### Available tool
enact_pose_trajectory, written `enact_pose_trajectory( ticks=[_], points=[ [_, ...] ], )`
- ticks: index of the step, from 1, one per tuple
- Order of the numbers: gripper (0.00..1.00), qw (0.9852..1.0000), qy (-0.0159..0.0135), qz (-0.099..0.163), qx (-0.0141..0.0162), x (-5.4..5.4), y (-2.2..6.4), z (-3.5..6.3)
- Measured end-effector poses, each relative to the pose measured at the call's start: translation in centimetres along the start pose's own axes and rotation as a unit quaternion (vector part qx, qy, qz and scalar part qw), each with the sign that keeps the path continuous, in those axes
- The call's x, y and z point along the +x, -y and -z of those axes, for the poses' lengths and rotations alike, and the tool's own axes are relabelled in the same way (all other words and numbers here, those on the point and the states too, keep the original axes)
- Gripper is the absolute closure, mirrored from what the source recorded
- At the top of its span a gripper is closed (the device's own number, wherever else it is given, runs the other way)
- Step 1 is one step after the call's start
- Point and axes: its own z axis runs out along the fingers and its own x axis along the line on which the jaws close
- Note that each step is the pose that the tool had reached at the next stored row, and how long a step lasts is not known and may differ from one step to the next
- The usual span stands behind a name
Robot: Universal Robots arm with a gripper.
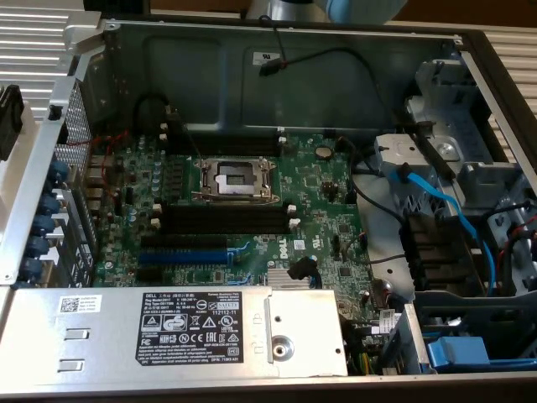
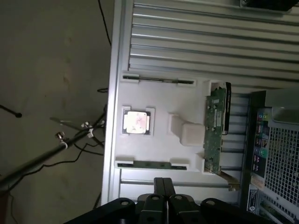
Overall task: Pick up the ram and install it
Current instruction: 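Pick up the ram and move it above insertion slot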
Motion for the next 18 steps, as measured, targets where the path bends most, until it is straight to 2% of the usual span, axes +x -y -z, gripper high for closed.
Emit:
enact_pose_trajectory(
  ticks=[5, 9, 13, 18],
  points=[
    [0.9, 0.999, 0.0019, 0.046, -0.0033, 0.0, 0.0, 0.0],
    [0.9, 0.9967, 0.0035, 0.081, -0.006, 0.0, 0.0, 0.0],
    [0.9, 0.993, 0.005, 0.118, -0.0086, 0.01, 0.0, 0.0],
    [0.9, 0.9866, 0.0069, 0.163, -0.0117, 0.01, 0.0, -0.02]
  ],
)
